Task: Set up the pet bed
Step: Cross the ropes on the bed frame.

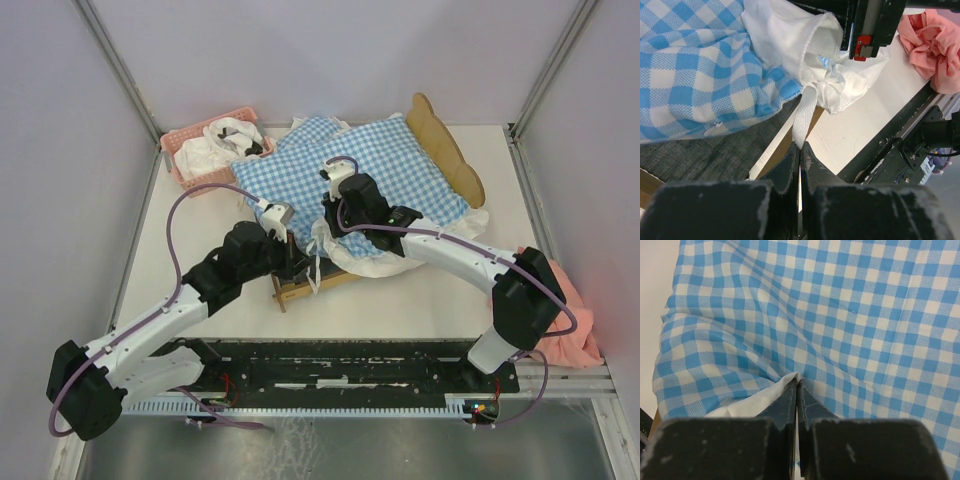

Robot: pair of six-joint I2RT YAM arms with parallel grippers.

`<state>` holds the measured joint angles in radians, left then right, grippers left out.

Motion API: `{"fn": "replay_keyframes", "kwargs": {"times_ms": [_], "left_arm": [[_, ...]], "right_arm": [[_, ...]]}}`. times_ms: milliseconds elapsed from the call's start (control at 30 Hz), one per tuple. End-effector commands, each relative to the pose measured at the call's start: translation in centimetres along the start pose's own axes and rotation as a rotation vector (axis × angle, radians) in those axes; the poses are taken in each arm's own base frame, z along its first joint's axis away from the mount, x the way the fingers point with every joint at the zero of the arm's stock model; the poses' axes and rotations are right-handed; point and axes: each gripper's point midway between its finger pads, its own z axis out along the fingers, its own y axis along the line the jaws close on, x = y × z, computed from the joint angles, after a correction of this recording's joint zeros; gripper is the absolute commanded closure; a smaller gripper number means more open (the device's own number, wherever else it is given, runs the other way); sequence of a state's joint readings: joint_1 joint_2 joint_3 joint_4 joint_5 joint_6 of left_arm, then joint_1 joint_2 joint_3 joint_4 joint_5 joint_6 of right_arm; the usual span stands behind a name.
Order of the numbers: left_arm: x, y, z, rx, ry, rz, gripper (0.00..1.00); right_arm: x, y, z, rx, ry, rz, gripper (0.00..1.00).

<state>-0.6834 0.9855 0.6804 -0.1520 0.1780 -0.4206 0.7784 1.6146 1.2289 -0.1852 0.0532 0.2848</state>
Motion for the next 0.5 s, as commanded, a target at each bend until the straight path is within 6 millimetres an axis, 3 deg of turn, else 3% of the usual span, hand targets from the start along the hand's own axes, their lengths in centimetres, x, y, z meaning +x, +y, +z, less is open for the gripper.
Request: {"fn": "replay_keyframes", "kwargs": {"times_ms": [0,100,300,467], "left_arm": [[0.4,-0.7,-0.7,0.037,0.022,0.038,0.97],[-0.5,0.1,-1.0,-0.007,-0.016,0.085,0.97],[-5.1,-0.4,-2.8,-0.052,-0.135,0.171,0.97],[-6.2,-1.4,-3.2,-0.021,-0.130,0.253,0.97]], "right_arm": [[-2.9,-0.5,-0.9,0.013,-0.102,0.018,0.98],[-3.0,-0.8,-1.0,0.023,-0.103,0.015,0.98],[-2.7,-1.3,-1.1,0.036,-0.098,0.013,0.98],[-2.3,-1.7,-1.2,0.058,-0.087,0.006,0.98]]}}
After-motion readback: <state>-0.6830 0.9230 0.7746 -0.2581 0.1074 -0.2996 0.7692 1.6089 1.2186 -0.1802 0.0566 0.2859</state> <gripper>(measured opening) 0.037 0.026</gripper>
